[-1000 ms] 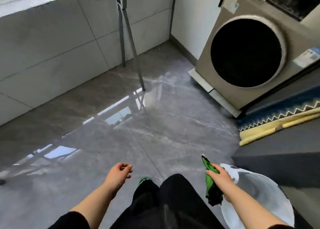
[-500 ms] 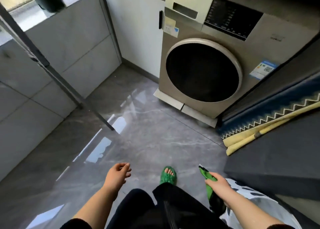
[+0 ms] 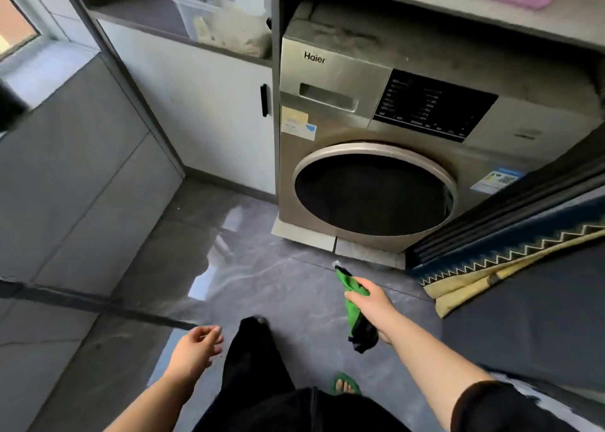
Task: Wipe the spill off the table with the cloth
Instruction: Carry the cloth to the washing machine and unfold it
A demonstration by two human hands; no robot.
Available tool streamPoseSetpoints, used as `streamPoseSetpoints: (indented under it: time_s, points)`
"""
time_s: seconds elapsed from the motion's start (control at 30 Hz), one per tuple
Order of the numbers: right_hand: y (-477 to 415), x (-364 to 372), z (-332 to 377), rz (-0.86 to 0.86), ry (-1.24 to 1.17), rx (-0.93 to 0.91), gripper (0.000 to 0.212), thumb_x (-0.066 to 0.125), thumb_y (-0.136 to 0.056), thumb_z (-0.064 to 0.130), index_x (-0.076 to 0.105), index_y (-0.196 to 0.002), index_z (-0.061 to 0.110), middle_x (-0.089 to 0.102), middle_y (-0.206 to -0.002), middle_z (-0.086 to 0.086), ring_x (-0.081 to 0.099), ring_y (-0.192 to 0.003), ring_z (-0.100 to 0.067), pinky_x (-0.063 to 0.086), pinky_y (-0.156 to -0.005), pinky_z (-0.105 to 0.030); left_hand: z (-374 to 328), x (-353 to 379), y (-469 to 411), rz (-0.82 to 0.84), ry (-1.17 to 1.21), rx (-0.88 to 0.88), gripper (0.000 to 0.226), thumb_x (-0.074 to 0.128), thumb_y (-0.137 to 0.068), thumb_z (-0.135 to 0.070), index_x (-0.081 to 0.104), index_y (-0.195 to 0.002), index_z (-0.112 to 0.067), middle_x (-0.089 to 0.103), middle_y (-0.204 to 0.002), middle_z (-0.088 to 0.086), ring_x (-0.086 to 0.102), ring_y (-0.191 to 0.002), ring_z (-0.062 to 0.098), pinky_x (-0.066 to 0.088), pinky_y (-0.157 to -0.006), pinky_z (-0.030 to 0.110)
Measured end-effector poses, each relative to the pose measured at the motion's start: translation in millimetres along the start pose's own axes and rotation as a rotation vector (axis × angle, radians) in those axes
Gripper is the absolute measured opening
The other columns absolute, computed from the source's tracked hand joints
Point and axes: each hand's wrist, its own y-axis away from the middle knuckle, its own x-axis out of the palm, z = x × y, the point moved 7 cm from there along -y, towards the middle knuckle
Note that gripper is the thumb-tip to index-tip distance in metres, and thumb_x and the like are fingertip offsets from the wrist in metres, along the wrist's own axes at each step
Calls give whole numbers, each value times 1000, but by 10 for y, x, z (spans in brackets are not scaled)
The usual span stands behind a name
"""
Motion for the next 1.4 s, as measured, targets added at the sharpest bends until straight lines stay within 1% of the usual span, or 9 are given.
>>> streamPoseSetpoints:
  time_s: [0.2,0.4,0.67,0.73,0.8,0.93,1.07,1.2,1.4]
  points:
    - [-152,-92,116,-121,-131,102,33,61,-89,17,59,-122,24,66,-107,-5,62,-98,-25,50,-92,-38,-1016,62,-548,161,-143,81,20,57,-99,-24,62,-102,-6,69,-95,7,62,-78,20,45,-69,33]
    - [-258,-506,74,-188,-233,156,35,60,-92,15,57,-126,18,66,-102,-1,62,-94,-19,50,-77,-31,-1855,656,-719,283,-247,150,20,54,-100,-24,64,-106,-8,70,-96,3,63,-78,15,41,-61,26]
    - [-483,-1046,1119,-126,-393,-116,26,66,-90,22,62,-111,38,68,-107,14,63,-100,-6,50,-90,-27,-2889,1974,-160,548,-233,232,31,54,-96,-47,63,-109,-20,69,-108,-4,66,-95,10,50,-82,28]
    - [-474,-1143,1478,-107,-498,-191,24,64,-91,22,65,-112,32,70,-109,10,64,-104,-9,48,-97,-32,-3164,2289,103,690,-167,266,43,56,-88,-61,62,-117,-30,68,-114,-11,64,-105,6,49,-94,30]
    - [-441,-1155,1816,10,-645,-214,24,58,-94,22,64,-117,22,72,-111,-1,66,-105,-18,50,-95,-40,-3432,2487,322,791,-88,303,52,62,-82,-66,57,-124,-36,67,-116,-10,64,-101,5,49,-87,27]
    - [-325,-1300,2405,185,-634,-326,27,56,-90,30,65,-112,16,73,-108,-6,68,-102,-21,53,-91,-43,-3896,2423,408,701,-1,385,54,82,-72,-45,62,-120,-32,73,-101,0,65,-80,17,47,-69,32]
    - [-248,-1700,2936,71,-367,-626,21,65,-82,31,70,-101,21,73,-104,0,67,-101,-16,52,-86,-29,-4313,2156,390,726,6,493,31,77,-81,-29,71,-111,-23,73,-96,4,69,-80,20,56,-61,29]
    - [-229,-2067,3251,-61,-364,-738,18,72,-81,24,71,-96,32,74,-100,0,69,-97,-18,54,-85,-33,-4716,1800,388,685,72,589,29,74,-77,-32,75,-103,-20,74,-103,10,71,-93,24,57,-73,31]
    - [-30,-2223,3874,-65,-276,-928,17,68,-82,34,68,-97,25,70,-91,5,64,-88,-6,50,-79,-18,-5267,1420,490,711,-19,764,18,81,-71,-16,69,-84,-16,69,-82,4,65,-74,14,51,-62,21]
